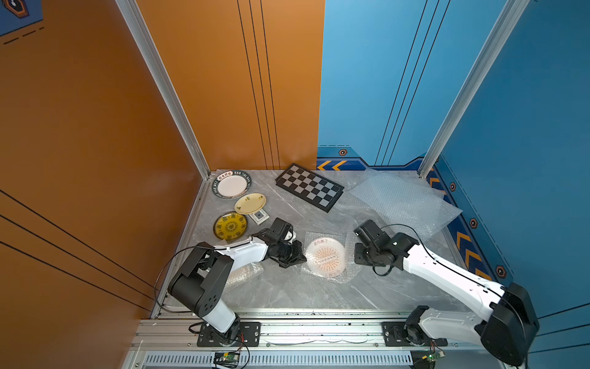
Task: Unpack dinner plates from bubble wrap
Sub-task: Unwrap the bubble wrap at the center of the board.
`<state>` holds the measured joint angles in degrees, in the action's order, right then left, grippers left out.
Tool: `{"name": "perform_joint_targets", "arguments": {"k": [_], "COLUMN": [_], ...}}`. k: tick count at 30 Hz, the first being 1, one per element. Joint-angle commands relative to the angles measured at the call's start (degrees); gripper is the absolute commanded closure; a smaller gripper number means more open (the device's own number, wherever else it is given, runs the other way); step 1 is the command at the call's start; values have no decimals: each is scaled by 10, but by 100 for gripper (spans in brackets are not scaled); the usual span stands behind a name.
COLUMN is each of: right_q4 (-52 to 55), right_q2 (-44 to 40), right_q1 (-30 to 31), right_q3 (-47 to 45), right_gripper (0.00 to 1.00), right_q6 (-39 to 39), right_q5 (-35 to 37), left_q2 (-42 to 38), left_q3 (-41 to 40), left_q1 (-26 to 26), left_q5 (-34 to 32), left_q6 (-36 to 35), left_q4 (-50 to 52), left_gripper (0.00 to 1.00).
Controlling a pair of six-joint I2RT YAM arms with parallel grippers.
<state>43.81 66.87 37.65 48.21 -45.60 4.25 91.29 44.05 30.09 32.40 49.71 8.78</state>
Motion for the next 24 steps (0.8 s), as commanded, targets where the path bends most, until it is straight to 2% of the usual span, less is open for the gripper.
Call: {"name": "perform_joint_targets", "arguments": {"k": [1, 3, 8, 11, 14, 17, 19, 21, 23, 24], "right_q4": [19, 39, 144, 195, 219, 220, 210, 195, 186, 184], "right_q2": [-84, -158, -316, -357, -347, -316, -285, -243, -195, -177], "right_q1": [-26, -38, -62, -80, -85, -82, -82, -87, -99, -107], "right_q3": [-77, -125, -143, -112, -73, -25, 3, 28, 54, 64], "right_gripper": [64, 55, 51, 50, 49, 48, 37, 21, 14, 13], "right_q6": [-66, -103, -146, -141, -128, -106, -82, -51, -20, -7], "right_q5": [-25, -36, -18, -6, -3, -4, -14, -41, -71, -83], "left_q2": [-11, -9, -8, -13, -19, -34, -49, -74, -106, -122], "left_q3": [14, 17, 24, 23, 22, 23, 22, 20, 14, 9], "left_q1": [6, 8, 17, 16, 15, 11, 7, 5, 0, -3], "left_q5": [-11, -10, -9, -8, -10, -12, -15, -24, -37, -43], "left_q6": [-5, -5, -5, -3, -5, -5, -5, -2, -3, -4], "left_q4": [15, 15, 15, 15, 34, 46, 57, 78, 108, 120], "left_gripper": [100, 100, 99, 84, 71, 64, 60, 57, 54, 52]}}
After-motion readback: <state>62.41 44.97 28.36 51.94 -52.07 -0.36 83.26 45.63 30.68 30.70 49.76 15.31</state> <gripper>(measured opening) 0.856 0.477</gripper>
